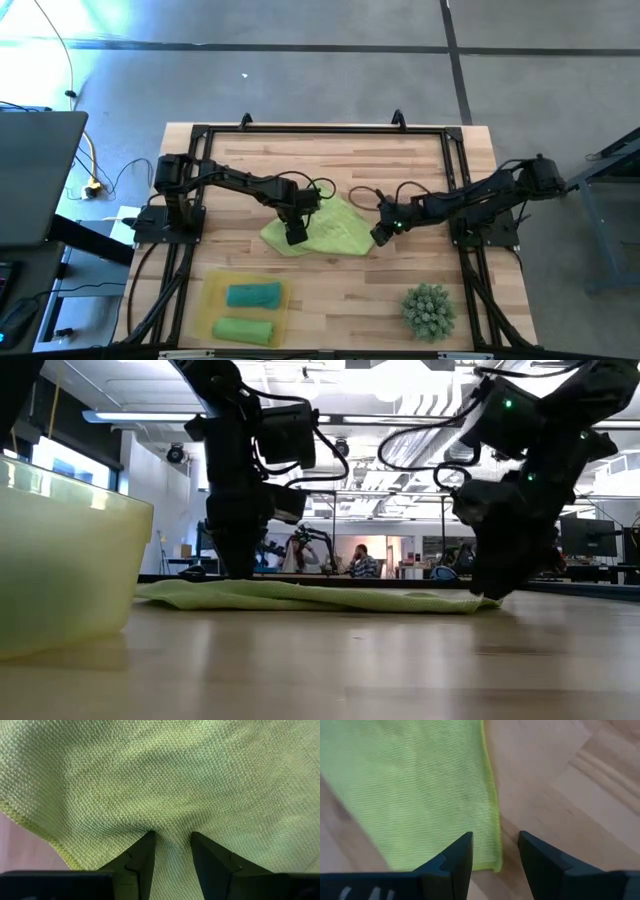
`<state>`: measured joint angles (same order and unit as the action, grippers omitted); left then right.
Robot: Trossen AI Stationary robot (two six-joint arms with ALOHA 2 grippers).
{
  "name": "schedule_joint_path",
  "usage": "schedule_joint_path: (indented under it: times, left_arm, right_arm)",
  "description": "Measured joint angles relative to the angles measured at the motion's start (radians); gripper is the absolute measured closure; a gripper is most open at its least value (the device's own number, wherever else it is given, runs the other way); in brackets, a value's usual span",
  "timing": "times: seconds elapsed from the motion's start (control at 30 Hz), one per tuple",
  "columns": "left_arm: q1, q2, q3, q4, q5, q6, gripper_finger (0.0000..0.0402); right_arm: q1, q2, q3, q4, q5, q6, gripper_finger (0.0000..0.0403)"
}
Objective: Roll microfiber towels into tight, uniform cylinder then place into a basket
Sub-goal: Fold the light green microfiber towel
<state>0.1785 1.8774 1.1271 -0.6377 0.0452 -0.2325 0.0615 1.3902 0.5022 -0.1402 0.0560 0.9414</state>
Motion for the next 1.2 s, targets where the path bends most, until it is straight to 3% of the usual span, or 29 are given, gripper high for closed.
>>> schedule_joint_path:
  times: [0.3,0.93,1.2]
  left_arm:
    - [0.0,0.0,0.0,0.01,0.0,0.011,0.0284]
    - [0.007,0.002,0.014,0.108,-0.034,0.027,0.0284]
    - [-0.004,0.002,0.121,0.005,-0.026,0.102,0.0284]
  right_arm:
    - [0.049,0.087,0.004,0.052,0.062,0.021,0.026]
    - [0.08,0.092,0.001,0.015,0.145,-0.026,0.0397]
    - [0.076,0.058,0.0,-0.004,0.171,-0.239,0.0402]
